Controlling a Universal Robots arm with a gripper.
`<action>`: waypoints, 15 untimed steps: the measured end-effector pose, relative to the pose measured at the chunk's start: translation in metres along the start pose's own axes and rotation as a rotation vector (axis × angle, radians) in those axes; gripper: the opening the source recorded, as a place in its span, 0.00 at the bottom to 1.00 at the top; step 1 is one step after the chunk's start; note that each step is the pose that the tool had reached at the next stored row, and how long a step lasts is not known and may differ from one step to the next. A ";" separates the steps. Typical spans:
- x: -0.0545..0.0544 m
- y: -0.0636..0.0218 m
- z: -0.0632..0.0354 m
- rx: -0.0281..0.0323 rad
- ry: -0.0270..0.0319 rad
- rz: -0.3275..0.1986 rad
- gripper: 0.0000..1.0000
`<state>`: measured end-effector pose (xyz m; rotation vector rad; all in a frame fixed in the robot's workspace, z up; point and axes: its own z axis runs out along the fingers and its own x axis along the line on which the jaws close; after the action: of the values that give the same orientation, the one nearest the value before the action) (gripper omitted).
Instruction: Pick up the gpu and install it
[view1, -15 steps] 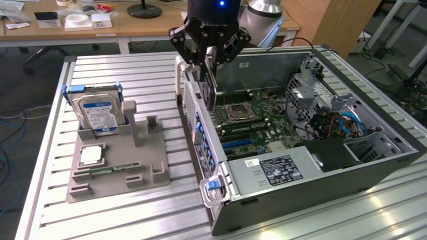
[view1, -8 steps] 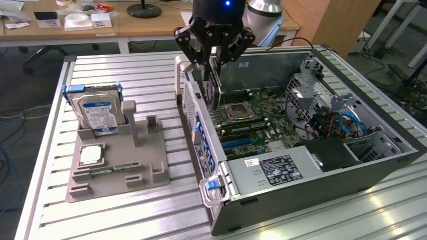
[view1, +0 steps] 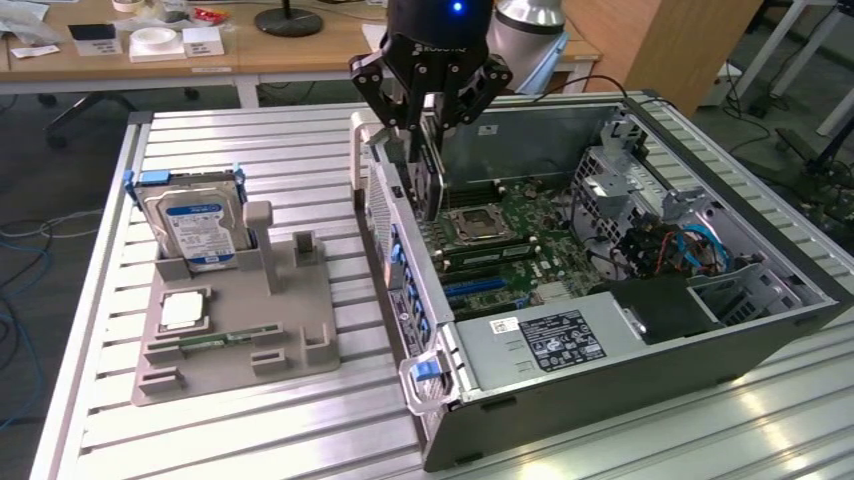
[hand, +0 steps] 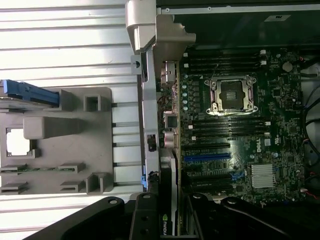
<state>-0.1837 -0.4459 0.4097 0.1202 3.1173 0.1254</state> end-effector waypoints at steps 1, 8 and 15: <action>0.000 0.0000 0.0000 0.0000 0.0000 0.000 0.27; -0.006 0.0005 0.0002 0.0000 0.0000 0.000 0.27; -0.017 0.0013 0.0004 0.0000 0.0000 0.000 0.27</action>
<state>-0.1664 -0.4459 0.4096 0.1203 3.1172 0.1253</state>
